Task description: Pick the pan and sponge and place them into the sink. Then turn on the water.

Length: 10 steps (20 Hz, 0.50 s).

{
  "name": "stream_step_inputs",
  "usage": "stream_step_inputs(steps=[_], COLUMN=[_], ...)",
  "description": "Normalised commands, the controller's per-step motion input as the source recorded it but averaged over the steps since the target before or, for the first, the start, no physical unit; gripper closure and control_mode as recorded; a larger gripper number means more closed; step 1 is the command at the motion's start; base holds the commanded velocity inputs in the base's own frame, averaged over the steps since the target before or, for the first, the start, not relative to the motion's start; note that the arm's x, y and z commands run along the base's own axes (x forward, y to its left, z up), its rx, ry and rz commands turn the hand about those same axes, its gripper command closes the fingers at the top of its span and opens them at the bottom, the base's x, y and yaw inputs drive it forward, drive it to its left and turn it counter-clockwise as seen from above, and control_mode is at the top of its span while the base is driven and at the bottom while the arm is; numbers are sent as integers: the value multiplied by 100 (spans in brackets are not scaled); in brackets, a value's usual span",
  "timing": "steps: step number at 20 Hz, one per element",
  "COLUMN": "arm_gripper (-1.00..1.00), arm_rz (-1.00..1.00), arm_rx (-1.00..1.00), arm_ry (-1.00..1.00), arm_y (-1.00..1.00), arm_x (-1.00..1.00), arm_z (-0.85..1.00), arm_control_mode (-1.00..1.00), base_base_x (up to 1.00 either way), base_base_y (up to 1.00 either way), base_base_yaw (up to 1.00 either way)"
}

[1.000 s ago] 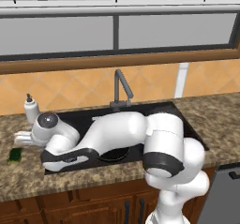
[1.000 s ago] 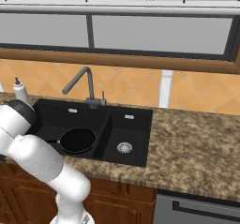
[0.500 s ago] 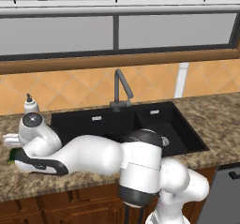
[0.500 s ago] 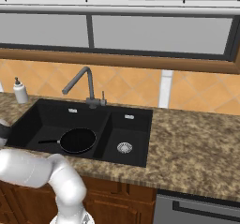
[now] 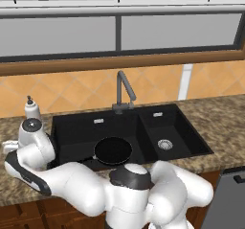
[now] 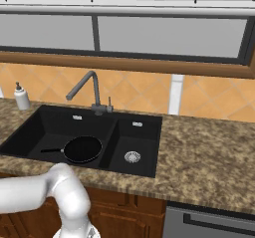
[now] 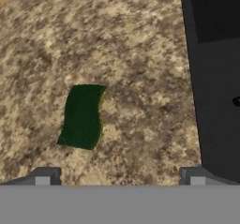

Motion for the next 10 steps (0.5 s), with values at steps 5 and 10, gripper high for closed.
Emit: stream_step_inputs(steps=[5,10], arm_gripper=[-100,-100], arm_rz=[0,0], arm_rx=[-1,-3], arm_ry=[0,3], arm_y=[29,29], arm_x=[5,16], arm_z=[-8,-9], arm_control_mode=[-100,-100], base_base_x=[0,0], base_base_y=[0,0], base_base_yaw=[0,0])
